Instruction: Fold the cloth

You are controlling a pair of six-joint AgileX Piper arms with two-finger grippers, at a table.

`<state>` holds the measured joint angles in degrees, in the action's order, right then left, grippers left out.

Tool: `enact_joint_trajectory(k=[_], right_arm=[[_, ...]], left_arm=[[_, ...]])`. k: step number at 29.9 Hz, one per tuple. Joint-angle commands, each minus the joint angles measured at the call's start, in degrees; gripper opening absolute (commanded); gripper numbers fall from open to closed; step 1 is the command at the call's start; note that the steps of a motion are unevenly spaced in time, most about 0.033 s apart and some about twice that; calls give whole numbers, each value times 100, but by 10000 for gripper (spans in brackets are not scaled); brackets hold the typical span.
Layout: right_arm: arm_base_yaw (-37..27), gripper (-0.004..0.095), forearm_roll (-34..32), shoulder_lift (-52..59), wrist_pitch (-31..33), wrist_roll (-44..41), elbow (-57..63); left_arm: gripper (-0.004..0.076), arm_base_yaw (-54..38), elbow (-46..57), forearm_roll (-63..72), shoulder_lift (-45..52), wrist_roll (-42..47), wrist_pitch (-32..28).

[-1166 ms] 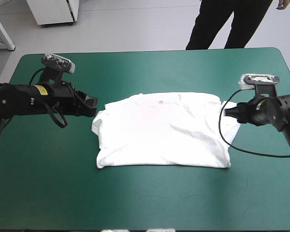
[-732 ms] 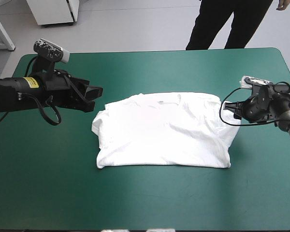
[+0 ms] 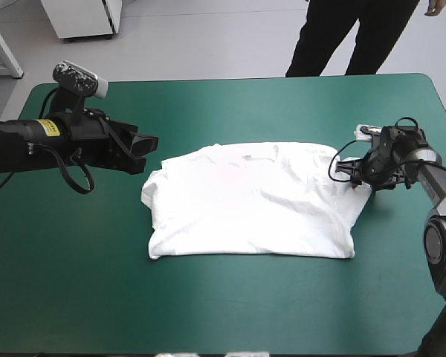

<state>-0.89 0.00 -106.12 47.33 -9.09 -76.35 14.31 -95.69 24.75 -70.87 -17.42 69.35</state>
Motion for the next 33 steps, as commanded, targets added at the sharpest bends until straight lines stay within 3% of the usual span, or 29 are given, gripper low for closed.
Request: enact_joint_trajectory(k=[1, 7, 11, 20, 33], right_arm=[[-48, 349, 0, 44, 123, 117, -121], [-48, -19, 48, 31, 196, 216, -145], [-48, -13, 152, 100, 470, 270, -396], [399, -13, 1412, 426, 1249, 1204, -1178], [1437, -13, 1259, -64, 770, 1274, -1204]], left_arm=[[359, 35, -185, 223, 131, 7, -249], [359, 35, -185, 223, 131, 7, -246], [359, 35, -185, 223, 131, 7, -169], [349, 35, -185, 185, 131, 7, -75], [349, 35, -185, 184, 131, 7, -75]])
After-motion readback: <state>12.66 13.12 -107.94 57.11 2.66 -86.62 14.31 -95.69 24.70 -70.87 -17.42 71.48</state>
